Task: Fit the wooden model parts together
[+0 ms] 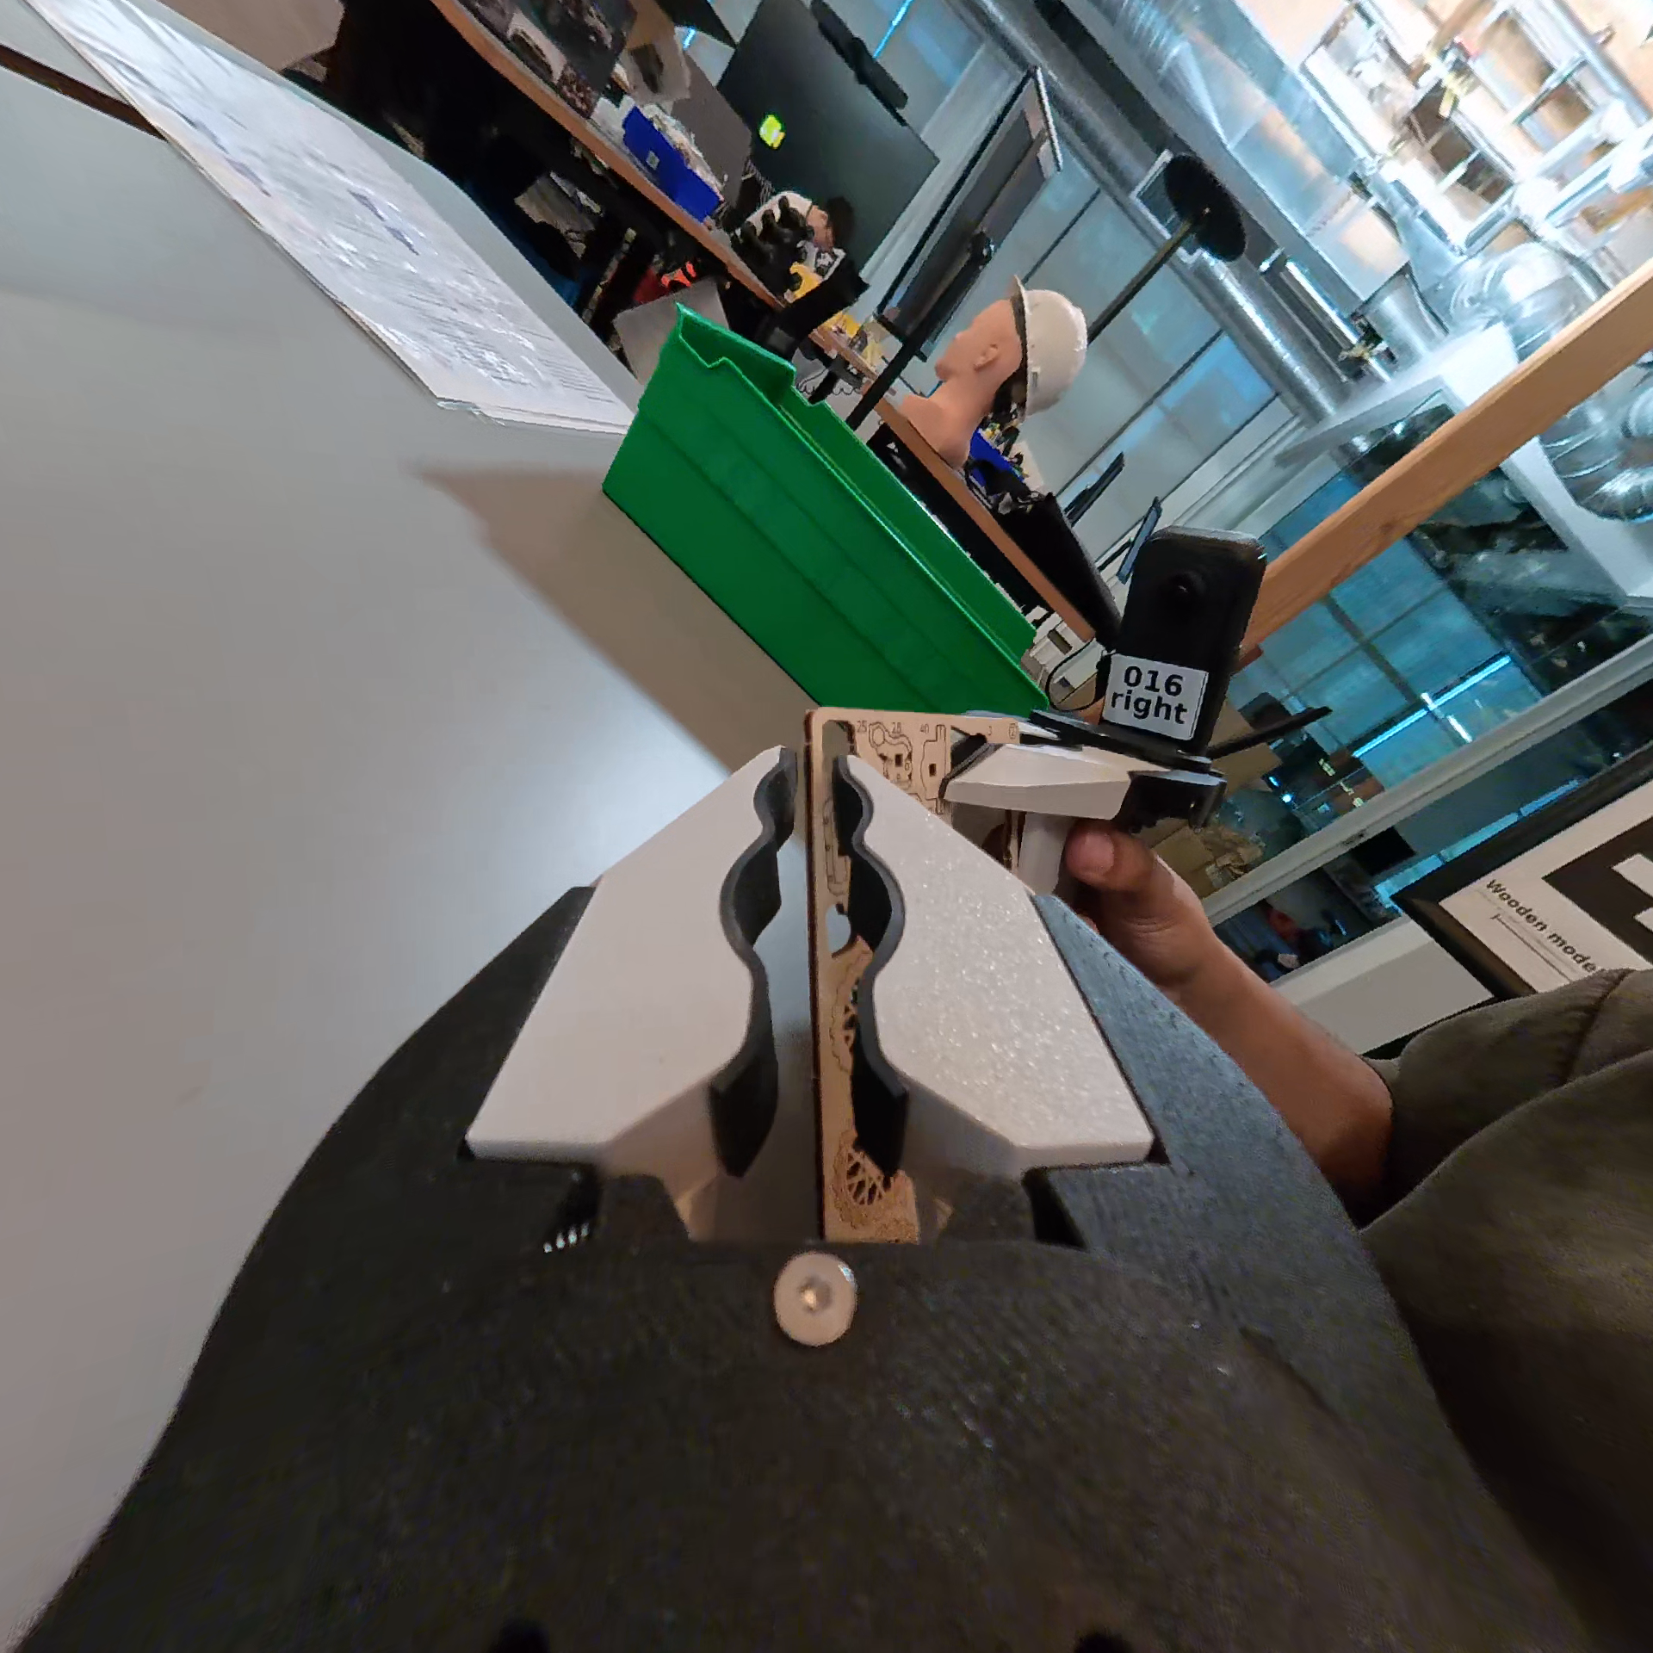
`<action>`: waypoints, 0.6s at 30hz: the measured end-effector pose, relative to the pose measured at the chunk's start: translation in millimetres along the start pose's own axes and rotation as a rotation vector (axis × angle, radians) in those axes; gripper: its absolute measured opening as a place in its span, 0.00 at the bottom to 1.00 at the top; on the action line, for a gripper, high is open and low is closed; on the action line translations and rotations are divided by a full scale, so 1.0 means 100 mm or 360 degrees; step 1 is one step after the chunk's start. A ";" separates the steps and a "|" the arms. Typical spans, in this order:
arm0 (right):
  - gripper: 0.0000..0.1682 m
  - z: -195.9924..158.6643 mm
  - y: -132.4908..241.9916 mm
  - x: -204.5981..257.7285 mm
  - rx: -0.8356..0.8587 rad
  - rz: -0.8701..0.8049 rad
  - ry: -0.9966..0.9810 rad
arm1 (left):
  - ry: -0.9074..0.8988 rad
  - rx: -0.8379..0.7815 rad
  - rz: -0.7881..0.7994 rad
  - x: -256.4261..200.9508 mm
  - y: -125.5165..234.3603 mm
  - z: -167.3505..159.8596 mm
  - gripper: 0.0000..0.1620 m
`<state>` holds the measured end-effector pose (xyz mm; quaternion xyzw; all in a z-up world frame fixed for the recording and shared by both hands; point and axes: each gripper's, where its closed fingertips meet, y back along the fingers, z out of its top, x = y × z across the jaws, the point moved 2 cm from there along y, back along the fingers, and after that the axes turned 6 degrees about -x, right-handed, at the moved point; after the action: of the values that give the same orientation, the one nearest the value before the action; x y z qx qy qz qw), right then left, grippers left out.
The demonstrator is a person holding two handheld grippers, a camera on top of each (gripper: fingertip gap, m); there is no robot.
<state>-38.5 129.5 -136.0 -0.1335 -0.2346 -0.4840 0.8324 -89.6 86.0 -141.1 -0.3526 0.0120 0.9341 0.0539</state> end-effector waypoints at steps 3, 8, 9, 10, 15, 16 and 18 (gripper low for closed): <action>0.02 0.04 0.03 -0.02 -0.0032 0.0017 -0.0041 | 0.0006 -0.0004 -0.0020 0.00 0.01 0.01 0.09; 0.01 0.01 0.01 0.04 -0.0019 0.0122 -0.0136 | 0.0150 0.0019 -0.0263 -0.15 0.00 0.00 0.20; 0.01 0.00 0.01 0.06 -0.0010 0.0142 -0.0153 | 0.0185 0.0030 -0.0299 -0.17 0.00 -0.01 0.21; 0.01 -0.02 0.00 0.07 0.0002 0.0159 -0.0161 | 0.0209 0.0047 -0.0323 -0.19 -0.01 -0.03 0.21; 0.02 -0.06 -0.03 0.11 0.0040 0.0160 -0.0129 | 0.0190 0.0098 -0.0307 -0.18 -0.02 -0.08 0.07; 0.02 -0.06 -0.03 0.11 0.0044 0.0152 -0.0119 | 0.0190 0.0110 -0.0304 -0.18 -0.02 -0.09 0.07; 0.02 -0.06 -0.04 0.11 0.0047 0.0132 -0.0109 | 0.0159 0.0119 -0.0282 -0.17 -0.01 -0.09 0.07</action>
<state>-35.6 117.1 -135.9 -0.1472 -0.2645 -0.4408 0.8450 -71.0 85.3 -136.9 -0.3962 0.0181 0.9059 0.1487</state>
